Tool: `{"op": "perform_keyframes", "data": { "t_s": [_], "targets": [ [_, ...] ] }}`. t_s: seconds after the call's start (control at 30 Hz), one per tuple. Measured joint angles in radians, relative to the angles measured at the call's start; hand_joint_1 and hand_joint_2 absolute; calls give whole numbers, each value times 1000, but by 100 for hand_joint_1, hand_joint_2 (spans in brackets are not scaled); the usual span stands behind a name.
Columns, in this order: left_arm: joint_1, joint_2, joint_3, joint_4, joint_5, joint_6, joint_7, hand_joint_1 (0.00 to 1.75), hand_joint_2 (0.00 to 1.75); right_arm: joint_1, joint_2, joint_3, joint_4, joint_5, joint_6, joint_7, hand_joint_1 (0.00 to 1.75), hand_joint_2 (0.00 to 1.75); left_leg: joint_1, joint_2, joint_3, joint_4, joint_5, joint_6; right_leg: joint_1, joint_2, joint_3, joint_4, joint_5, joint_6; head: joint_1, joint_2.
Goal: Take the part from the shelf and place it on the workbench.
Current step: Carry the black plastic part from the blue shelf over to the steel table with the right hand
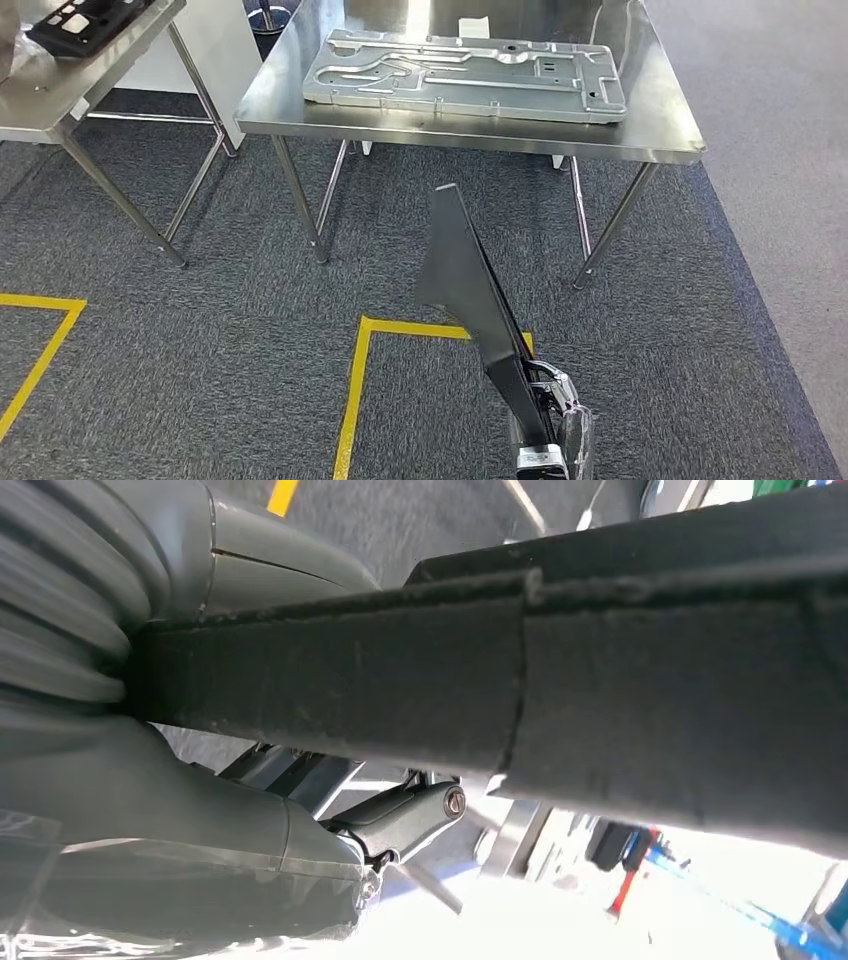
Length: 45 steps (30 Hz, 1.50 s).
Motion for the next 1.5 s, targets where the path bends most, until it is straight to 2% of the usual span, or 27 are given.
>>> {"op": "perform_keyframes", "data": {
  "t_s": [0.07, 0.13, 0.27, 0.33, 0.4, 0.43, 0.47, 0.5, 0.57, 0.6, 0.63, 0.67, 0.73, 0.8, 0.87, 0.93, 0.97, 1.0, 1.03, 1.1, 1.13, 1.17, 1.27, 1.33, 1.4, 1.43, 1.5],
  "targets": [
    [1, 2, 0, 0, -7, -2, 2, 0, 175, -11, -1, 0, -3, 42, -31, 40, 175, 175, 0, 1, 19, -118, 101, 4, 0, 1, 29, 1, -22, 9, 0, 0],
    [0, 3, -1, 0, -16, -4, 4, 0, 175, -31, -3, -4, -15, 118, -72, 81, 175, 175, -4, 4, 30, -173, 146, 15, 0, 3, 43, 3, -40, 22, 0, 0],
    [-3, 4, -7, 0, -42, -13, 4, 0, 175, -97, -9, -41, -52, 448, -138, 155, 175, 175, -3, 3, 54, -189, 146, 41, -1, 3, 39, 53, -40, 48, 3, 0],
    [-8, 4, -15, 0, -56, -17, 4, 0, 175, -142, -11, -74, -61, 663, -146, 200, 175, 175, -1, 4, 71, -200, 142, 50, -5, -1, -18, 145, -62, 58, 6, 0],
    [-12, 5, -23, 0, -65, -18, 5, 0, 175, -179, -14, -97, -58, 812, -147, 242, 175, 175, 1, 3, 81, -203, 134, 52, -11, -2, -107, 257, -112, 68, 9, 0],
    [-13, 5, -26, 0, -68, -19, 6, 0, 175, -192, -16, -105, -56, 849, -147, 255, 175, 175, 2, 1, 86, -204, 127, 51, -14, -3, -144, 289, -128, 72, 9, 0],
    [-13, 5, -28, 0, -68, -19, 7, 0, 175, -202, -18, -112, -53, 864, -147, 263, 175, 175, 3, -2, 95, -204, 120, 49, -18, -3, -167, 292, -126, 75, 9, 0],
    [-12, 5, -30, 0, -69, -19, 7, 0, 175, -210, -19, -118, -52, 870, -147, 268, 175, 175, 5, -4, 106, -204, 111, 46, -20, -4, -172, 262, -101, 77, 10, 0],
    [-11, 5, -32, 0, -70, -19, 7, 0, 175, -221, -21, -126, -50, 877, -147, 275, 175, 175, 10, -6, 130, -204, 92, 37, -23, -8, -153, 142, 4, 77, 12, 0],
    [-12, 4, -33, 0, -71, -19, 7, 0, 175, -225, -22, -129, -49, 884, -147, 278, 175, 175, 10, -6, 139, -205, 83, 31, -21, -11, -144, 91, 41, 74, 15, 0],
    [-13, 4, -35, 0, -72, -19, 8, 0, 175, -228, -24, -130, -48, 898, -147, 281, 175, 175, 10, -6, 145, -209, 75, 24, -18, -13, -138, 59, 66, 69, 17, 0],
    [-13, 4, -37, 0, -74, -19, 8, 0, 175, -231, -28, -132, -47, 921, -147, 285, 175, 175, 9, -6, 153, -210, 72, 16, -15, -13, -136, 45, 72, 62, 20, 0],
    [-15, 4, -42, 0, -80, -20, 9, 0, 175, -244, -43, -136, -41, 970, -145, 286, 175, 175, 8, -4, 165, -207, 74, 1, -14, -8, -122, 37, 65, 45, 19, 0],
    [-19, 5, -48, 0, -86, -21, 12, 0, 175, -277, -79, -143, -26, 993, -125, 289, 175, 175, 10, -2, 155, -160, 72, -4, -15, -4, -98, 30, 57, 28, 16, 0],
    [-28, 5, -53, 0, -93, -25, 16, 0, 175, -340, -152, -131, 10, 998, -77, 358, 175, 175, 9, -2, 89, -50, 43, -2, -12, -4, -79, 27, 45, 16, 11, 0],
    [-32, 5, -55, 0, -99, -29, 20, 0, 175, -426, -254, -69, 58, 999, -28, 527, 175, 175, 6, -2, 3, 47, 4, 3, -7, -2, -64, 27, 31, 11, 10, 0],
    [-31, 5, -56, 0, -100, -31, 23, 0, 175, -471, -305, -16, 85, 999, -13, 624, 175, 175, 5, -2, -25, 58, -2, 6, -4, 0, -55, 27, 23, 9, 10, 0],
    [-30, 5, -58, 0, -102, -31, 24, 0, 175, -515, -350, 44, 110, 999, -5, 703, 175, 175, 4, -2, -39, 38, 12, 10, -2, 3, -43, 27, 13, 9, 10, 0],
    [-29, 6, -59, 0, -103, -32, 26, 0, 175, -553, -384, 106, 133, 998, -1, 764, 175, 175, 3, -2, -40, -5, 45, 16, 1, 6, -30, 27, 3, 8, 9, 0],
    [-32, 9, -62, 0, -106, -33, 28, 0, 175, -602, -421, 226, 176, 999, -1, 832, 175, 175, -6, -1, -28, -111, 145, 30, 3, 9, -6, 27, -17, 13, 10, 0],
    [-34, 10, -63, 0, -106, -33, 29, 0, 175, -616, -430, 274, 194, 1000, -2, 847, 175, 175, -12, -2, -22, -144, 174, 35, 4, 8, 1, 27, -27, 18, 10, 0],
    [-36, 12, -65, 0, -105, -33, 29, 0, 175, -624, -438, 315, 211, 1000, -2, 851, 175, 175, -17, -2, -18, -162, 192, 40, 2, 7, 7, 26, -35, 24, 10, 0],
    [-35, 12, -75, 0, -99, -33, 31, 0, 175, -640, -451, 369, 239, 1001, 1, 820, 175, 175, -19, -7, 5, -184, 186, 51, 0, 2, 20, 39, -37, 41, 8, 0],
    [-36, 12, -80, 0, -99, -34, 32, 0, 175, -655, -452, 375, 255, 1001, 5, 788, 175, 175, -13, -9, 34, -204, 180, 57, -2, 0, -5, 93, -31, 52, 12, 0],
    [-38, 12, -81, 0, -99, -34, 32, 0, 175, -660, -450, 373, 275, 1000, 5, 738, 175, 175, -9, -9, 59, -217, 169, 61, -9, -1, -84, 200, -49, 65, 15, 0],
    [-38, 12, -82, 0, -99, -34, 32, 0, 175, -657, -446, 367, 285, 1000, 4, 702, 175, 175, -7, -8, 71, -221, 161, 60, -14, -1, -130, 250, -71, 71, 15, 0],
    [-38, 12, -84, 0, -100, -35, 33, 0, 175, -645, -430, 341, 305, 1000, 3, 617, 175, 175, -2, -11, 99, -223, 138, 55, -22, -3, -198, 288, -108, 79, 15, 0]
  ]
}}
